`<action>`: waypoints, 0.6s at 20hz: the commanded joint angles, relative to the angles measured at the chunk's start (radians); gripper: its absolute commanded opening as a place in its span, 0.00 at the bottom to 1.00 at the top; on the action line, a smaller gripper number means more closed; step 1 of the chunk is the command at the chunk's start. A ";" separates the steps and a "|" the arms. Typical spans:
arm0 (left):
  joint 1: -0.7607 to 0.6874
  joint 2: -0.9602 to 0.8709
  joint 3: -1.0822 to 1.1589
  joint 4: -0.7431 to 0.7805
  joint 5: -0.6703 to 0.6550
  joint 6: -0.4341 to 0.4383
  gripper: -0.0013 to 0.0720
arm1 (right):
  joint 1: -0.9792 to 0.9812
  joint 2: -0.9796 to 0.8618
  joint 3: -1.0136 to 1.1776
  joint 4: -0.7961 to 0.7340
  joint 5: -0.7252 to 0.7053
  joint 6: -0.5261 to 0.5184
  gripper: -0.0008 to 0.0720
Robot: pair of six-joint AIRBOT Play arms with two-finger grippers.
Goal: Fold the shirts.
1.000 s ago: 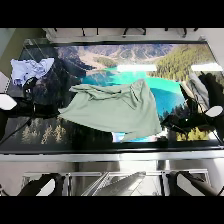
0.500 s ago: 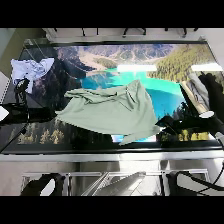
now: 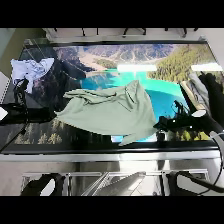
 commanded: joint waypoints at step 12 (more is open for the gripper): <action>0.000 0.249 0.648 0.035 -0.060 -0.003 0.04 | 0.005 0.835 0.782 -0.492 0.210 0.267 0.04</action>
